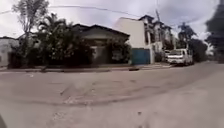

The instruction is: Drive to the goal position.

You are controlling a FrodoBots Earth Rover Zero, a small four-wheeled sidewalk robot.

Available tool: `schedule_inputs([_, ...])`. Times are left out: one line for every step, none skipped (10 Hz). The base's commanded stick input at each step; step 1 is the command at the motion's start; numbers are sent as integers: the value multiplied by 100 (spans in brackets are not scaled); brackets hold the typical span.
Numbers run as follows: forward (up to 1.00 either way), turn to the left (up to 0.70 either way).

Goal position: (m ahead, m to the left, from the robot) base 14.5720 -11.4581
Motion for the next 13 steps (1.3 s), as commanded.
schedule_inputs([-69, 34])
schedule_inputs([-66, 33])
schedule_inputs([-43, 22])
schedule_inputs([-3, 2])
schedule_inputs([2, 0])
schedule_inputs([6, 0])
schedule_inputs([7, 0])
schedule_inputs([6, 0])
schedule_inputs([6, 0])
schedule_inputs([5, 0])
schedule_inputs([5, 0])
schedule_inputs([6, 0])
schedule_inputs([7, 0])
